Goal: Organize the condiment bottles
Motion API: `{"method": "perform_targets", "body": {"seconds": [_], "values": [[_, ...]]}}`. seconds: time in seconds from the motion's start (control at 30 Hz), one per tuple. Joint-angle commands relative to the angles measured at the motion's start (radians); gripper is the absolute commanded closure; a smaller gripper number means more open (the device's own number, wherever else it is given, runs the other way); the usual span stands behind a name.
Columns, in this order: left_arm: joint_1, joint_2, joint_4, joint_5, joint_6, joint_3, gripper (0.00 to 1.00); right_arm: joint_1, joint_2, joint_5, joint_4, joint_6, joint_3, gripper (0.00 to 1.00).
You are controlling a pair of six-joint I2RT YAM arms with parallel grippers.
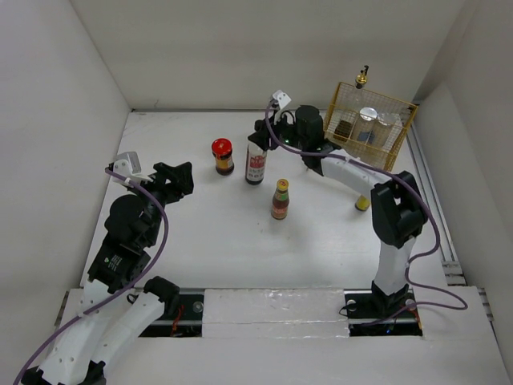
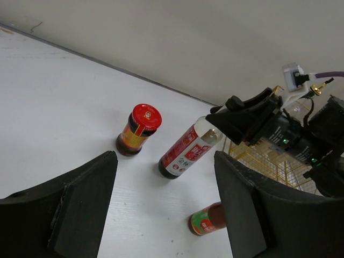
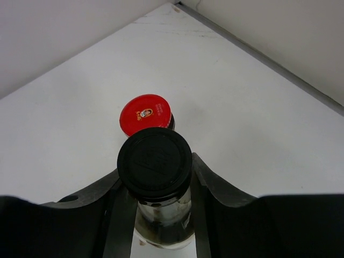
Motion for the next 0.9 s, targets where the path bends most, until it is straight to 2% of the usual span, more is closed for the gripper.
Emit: {"method": "perform_targets", "body": {"seconds": [0.0,0.2,0.47,0.63,0.87], "values": [[0.005,0.004,0.044,0.013,0.014,0.0,0.32,0.001,-0.199,0.021,0.192,0.039,0.045,0.9],[0.005,0.004,0.044,0.023,0.014,0.0,0.32,-0.102,-0.38,0.099,0.122,0.039,-0.009,0.89],[0.005,0.004,0.044,0.023,0.014,0.0,0.32,-0.249,-0.488,0.184,0.025,-0.013,-0.02,0.89],[0.005,0.004,0.044,0.023,0.014,0.0,0.32,-0.367,-0.462,0.207,-0.026,-0.022,0.061,0.9],[0.005,0.004,0.044,0.023,0.014,0.0,0.32,-0.445,-0.387,0.207,-0.035,-0.022,0.13,0.9]]}}
